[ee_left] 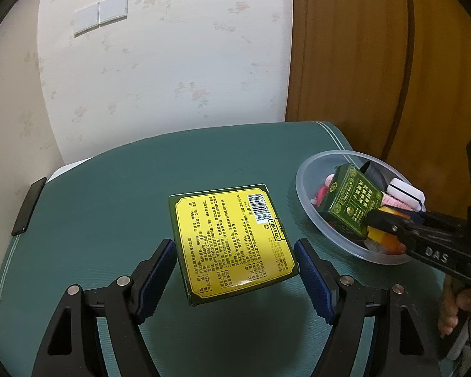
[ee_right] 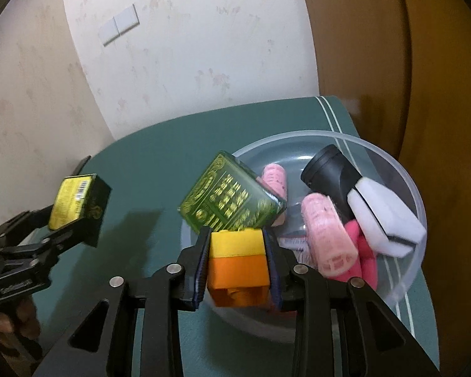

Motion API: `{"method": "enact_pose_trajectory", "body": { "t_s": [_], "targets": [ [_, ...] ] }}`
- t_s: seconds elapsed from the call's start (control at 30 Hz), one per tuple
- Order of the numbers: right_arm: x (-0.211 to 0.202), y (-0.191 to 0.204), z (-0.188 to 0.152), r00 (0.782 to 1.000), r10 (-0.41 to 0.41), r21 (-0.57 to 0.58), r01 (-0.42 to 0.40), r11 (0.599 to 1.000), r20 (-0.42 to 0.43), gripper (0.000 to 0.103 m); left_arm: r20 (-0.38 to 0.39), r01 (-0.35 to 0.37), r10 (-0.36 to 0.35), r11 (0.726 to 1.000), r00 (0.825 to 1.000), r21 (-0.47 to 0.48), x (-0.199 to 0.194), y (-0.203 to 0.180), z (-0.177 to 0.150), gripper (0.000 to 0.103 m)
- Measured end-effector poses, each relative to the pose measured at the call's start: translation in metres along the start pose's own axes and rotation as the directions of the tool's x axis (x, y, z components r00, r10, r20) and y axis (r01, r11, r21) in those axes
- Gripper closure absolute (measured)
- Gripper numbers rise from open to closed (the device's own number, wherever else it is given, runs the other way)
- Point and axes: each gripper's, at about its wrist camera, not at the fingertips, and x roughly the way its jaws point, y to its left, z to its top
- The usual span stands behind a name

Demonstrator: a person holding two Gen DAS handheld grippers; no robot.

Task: Organize objects
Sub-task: 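Carry the brick to the bowl with the right tool while the left tool carries the yellow box, then open the right tool to drop the yellow brick into the bowl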

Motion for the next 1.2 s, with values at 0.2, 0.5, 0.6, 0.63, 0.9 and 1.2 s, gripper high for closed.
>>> {"method": "enact_pose_trajectory", "body": {
  "t_s": [0.2,0.5,0.6,0.63,0.9,1.2],
  "targets": [
    [0.021,-0.004,0.009,0.999,-0.027,-0.011,0.027,1.0,-0.024,0.071,-0.005,0.003,-0.003,1.0,1.0,-0.008,0.002,0.001,-0.001,0.023],
    [0.024,-0.018,0.014,0.999,-0.032,0.041,0.031,0.999,0.011,0.071,-0.009,0.028,-0.028,1.0,1.0,-0.001,0.001,-0.003,-0.003,0.023],
    [0.018,-0.026,0.016,0.999,-0.01,0.081,0.007,0.997,0.032,0.069,-0.014,0.052,-0.052,0.999,0.999,0.006,0.001,-0.01,-0.003,0.023],
    [0.016,-0.027,0.016,0.999,-0.005,0.088,0.002,0.996,0.038,0.069,-0.014,0.055,-0.055,0.998,0.998,0.011,0.0,-0.012,-0.003,0.023],
    [0.0,-0.032,0.021,0.995,0.03,0.116,-0.041,0.992,0.099,0.069,-0.02,0.111,-0.11,0.992,0.994,0.051,-0.002,-0.041,0.0,0.023],
    [-0.029,-0.042,0.023,0.981,0.024,0.161,-0.056,0.985,0.193,0.069,-0.054,0.179,-0.175,0.979,0.983,0.099,0.005,-0.074,0.005,0.023]
  ]
}}
